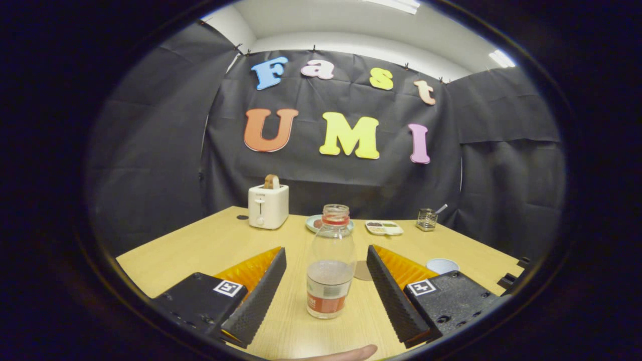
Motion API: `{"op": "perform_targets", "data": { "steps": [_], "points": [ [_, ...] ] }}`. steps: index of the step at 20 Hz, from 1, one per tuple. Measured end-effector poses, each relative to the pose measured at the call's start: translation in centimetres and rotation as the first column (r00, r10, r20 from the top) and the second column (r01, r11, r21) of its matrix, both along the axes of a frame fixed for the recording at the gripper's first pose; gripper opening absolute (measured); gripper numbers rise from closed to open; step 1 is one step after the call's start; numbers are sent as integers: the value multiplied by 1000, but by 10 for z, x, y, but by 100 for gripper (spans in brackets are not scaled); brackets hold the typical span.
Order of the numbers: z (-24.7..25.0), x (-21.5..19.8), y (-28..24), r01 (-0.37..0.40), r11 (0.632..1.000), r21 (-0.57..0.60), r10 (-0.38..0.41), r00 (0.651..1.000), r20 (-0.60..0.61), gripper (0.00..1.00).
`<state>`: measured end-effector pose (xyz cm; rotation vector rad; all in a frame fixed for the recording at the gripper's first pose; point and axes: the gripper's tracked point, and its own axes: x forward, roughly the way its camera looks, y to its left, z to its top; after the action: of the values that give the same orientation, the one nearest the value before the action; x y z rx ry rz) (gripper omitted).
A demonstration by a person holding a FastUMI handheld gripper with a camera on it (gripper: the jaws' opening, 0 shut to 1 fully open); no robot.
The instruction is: Take the bottle from table, then pour the juice into the cup, finally place the bottle on the coaster
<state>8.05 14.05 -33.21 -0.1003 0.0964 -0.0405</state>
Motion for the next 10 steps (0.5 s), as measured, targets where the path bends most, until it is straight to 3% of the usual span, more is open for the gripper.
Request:
{"op": "perform_targets", "data": {
  "steps": [9,10],
  "points": [
    [-40,48,-4,19,999,35,-19,1000,1,100],
    [-37,49,-2,19,999,34,-19,1000,10,91]
  ]
}}
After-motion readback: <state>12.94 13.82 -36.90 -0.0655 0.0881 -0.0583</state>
